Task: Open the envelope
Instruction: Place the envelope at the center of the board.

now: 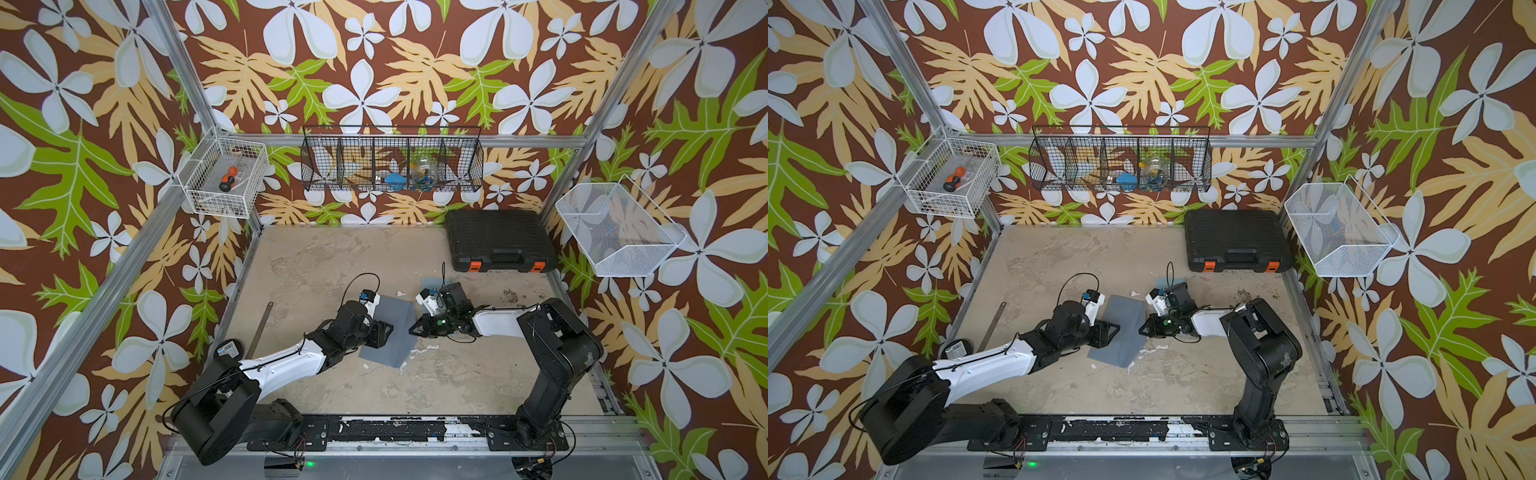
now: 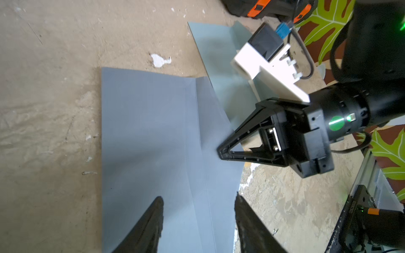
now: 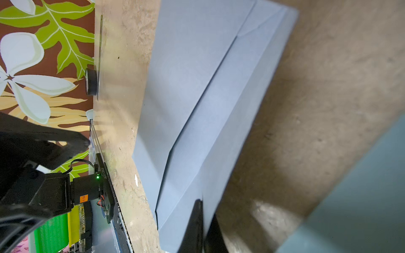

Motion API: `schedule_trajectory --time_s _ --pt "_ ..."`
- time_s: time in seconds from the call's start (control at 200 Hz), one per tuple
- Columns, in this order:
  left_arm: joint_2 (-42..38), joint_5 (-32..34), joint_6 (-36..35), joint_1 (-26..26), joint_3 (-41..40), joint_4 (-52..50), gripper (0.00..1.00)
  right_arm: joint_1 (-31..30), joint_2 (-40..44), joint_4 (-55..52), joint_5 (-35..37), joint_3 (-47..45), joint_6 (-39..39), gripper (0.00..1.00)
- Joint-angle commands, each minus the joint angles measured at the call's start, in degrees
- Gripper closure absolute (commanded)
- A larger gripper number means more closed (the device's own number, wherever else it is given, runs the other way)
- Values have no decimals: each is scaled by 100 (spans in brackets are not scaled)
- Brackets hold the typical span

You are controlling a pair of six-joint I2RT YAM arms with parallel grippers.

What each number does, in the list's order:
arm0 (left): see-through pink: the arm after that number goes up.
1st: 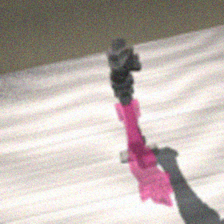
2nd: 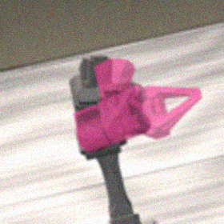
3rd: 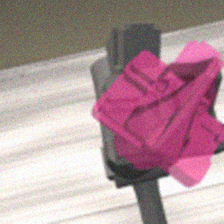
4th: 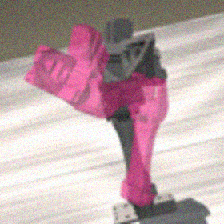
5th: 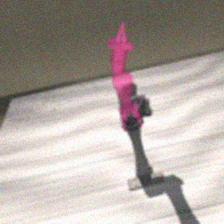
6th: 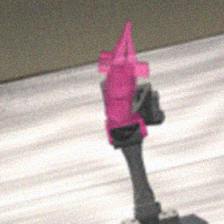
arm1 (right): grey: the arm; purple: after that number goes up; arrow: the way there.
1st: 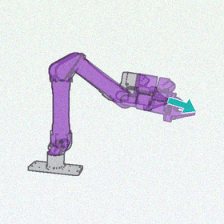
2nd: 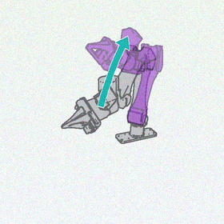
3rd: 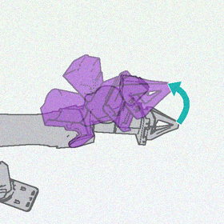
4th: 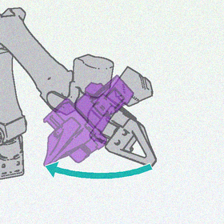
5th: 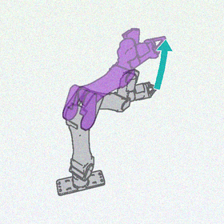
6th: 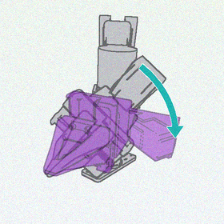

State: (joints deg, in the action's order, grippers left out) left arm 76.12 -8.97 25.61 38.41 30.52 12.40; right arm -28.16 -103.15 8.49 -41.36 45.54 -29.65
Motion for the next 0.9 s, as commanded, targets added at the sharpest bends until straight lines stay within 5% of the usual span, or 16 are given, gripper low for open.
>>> schedule_trajectory --time_s 0.0,0.315,0.646,0.896 --pt "229 -198 146 -1 -3 324 45 -7 -21 -135 340 86 305 87" --pt "766 -193 243 -1 -73 474 47 -216 167 -395 1447 51 663 63" --pt "966 -125 300 -1 -134 465 49 -836 338 -766 3426 -10 682 67" --pt "905 -60 297 -1 -155 439 49 -1103 562 -848 4002 -73 721 64"
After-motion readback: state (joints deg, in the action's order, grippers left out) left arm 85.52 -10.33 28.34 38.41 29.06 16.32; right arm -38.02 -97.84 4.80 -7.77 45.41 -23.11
